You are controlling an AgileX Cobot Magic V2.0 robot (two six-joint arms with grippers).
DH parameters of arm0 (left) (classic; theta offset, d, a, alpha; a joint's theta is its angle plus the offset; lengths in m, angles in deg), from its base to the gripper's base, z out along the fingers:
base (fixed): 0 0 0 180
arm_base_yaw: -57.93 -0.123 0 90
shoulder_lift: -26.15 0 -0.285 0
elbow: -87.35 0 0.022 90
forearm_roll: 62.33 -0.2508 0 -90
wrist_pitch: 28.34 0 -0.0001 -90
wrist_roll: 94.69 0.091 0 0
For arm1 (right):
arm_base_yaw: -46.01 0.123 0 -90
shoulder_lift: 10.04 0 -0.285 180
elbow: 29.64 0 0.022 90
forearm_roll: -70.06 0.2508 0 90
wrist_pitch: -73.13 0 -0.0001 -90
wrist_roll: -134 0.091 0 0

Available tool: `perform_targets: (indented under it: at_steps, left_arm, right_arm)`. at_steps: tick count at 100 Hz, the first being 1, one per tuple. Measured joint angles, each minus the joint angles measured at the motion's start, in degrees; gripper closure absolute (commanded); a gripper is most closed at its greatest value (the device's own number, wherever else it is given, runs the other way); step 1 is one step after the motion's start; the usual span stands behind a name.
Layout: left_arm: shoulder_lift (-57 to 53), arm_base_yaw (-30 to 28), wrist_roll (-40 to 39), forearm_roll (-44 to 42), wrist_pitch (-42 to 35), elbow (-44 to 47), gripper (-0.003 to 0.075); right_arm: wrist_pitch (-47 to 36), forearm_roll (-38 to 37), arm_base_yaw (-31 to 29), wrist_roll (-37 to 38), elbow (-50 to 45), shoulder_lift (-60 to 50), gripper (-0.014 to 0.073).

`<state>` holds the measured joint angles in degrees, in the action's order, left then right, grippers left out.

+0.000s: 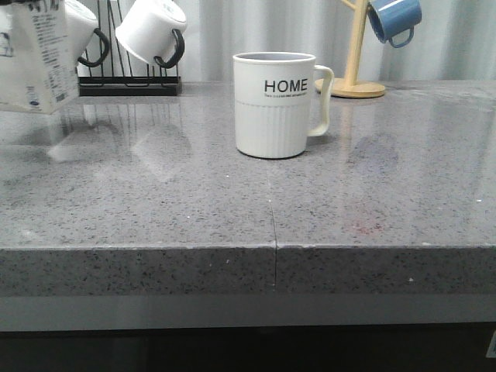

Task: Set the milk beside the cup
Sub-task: 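Close the left gripper on the milk carton and lift it, then carry the carton beside the mug, lower it, and open the left gripper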

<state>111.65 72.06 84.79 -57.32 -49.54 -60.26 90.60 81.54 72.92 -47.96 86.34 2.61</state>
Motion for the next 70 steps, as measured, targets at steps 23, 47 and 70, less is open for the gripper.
perform_targets:
  at_steps: [23, 47, 70]
  left_arm:
    - [-2.14, 5.91, 3.53, 4.34, 2.39, 0.00, 0.0498]
    - [-2.12, 13.68, 9.54, 12.03, 1.03, 0.00, 0.0498]
    - [1.74, 18.14, 10.51, 14.65, -1.66, -0.71, 0.0498]
  right_arm:
    - [0.00, 0.00, 0.00, 0.00, 0.00, 0.00, 0.0618]
    - [0.00, 0.00, 0.00, 0.00, 0.00, 0.00, 0.0618]
    - [0.00, 0.00, 0.00, 0.00, 0.00, 0.00, 0.0618]
